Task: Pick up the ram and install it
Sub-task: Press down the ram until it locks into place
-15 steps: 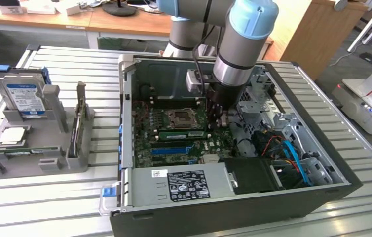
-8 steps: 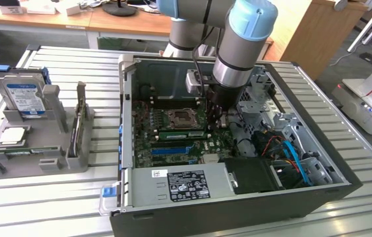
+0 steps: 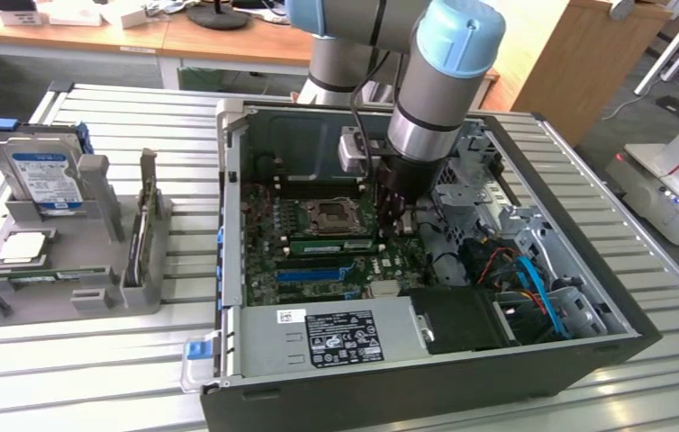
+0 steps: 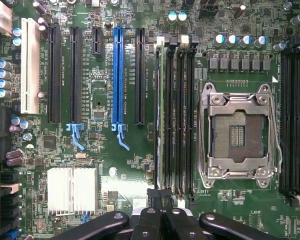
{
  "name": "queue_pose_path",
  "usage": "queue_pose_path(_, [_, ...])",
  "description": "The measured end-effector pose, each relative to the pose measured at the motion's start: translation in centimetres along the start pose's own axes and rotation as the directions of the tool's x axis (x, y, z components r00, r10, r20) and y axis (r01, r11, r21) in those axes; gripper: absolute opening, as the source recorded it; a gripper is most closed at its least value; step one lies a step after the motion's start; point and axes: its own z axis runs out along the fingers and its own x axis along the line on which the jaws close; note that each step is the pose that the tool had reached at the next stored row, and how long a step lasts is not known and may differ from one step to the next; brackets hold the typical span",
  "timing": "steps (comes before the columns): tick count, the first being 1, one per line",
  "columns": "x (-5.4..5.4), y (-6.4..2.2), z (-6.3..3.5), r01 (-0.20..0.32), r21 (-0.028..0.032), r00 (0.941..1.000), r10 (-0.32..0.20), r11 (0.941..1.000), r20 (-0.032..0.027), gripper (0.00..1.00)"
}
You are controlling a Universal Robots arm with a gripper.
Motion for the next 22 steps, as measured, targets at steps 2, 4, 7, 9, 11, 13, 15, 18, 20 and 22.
queue_pose_path(2, [0.00, 0.00, 0.00, 0.000, 0.0000, 1.0000, 0.000, 1.0000, 0.0000, 0.11])
queue_pose_path(4, [0.00, 0.00, 0.01, 0.000, 0.0000, 1.0000, 0.000, 1.0000, 0.0001, 0.11])
queue_pose_path(7, [0.01, 0.00, 0.11, 0.000, 0.0003, 1.0000, 0.000, 1.0000, 0.0000, 0.11])
queue_pose_path(9, [0.02, 0.00, 0.18, 0.000, 0.0005, 1.0000, 0.000, 1.0000, -0.0001, 0.11])
queue_pose_path(11, [0.02, 0.00, 0.18, 0.000, 0.0004, 1.0000, 0.000, 1.0000, 0.0000, 0.11])
queue_pose_path(13, [0.01, 0.00, 0.19, 0.000, 0.0005, 1.0000, 0.000, 1.0000, 0.0002, 0.11])
queue_pose_path(15, [0.01, -0.01, 0.26, 0.000, 0.0009, 1.0000, 0.000, 1.0000, 0.0005, 0.11])
queue_pose_path(18, [0.02, 0.00, 0.31, 0.000, 0.0012, 1.0000, 0.000, 1.0000, -0.0003, 0.11])
queue_pose_path(20, [0.02, 0.00, 0.32, 0.000, 0.0013, 1.0000, 0.000, 1.0000, -0.0001, 0.11])
queue_pose_path(22, [0.02, 0.00, 0.33, 0.000, 0.0014, 1.0000, 0.000, 1.0000, 0.0001, 0.11])
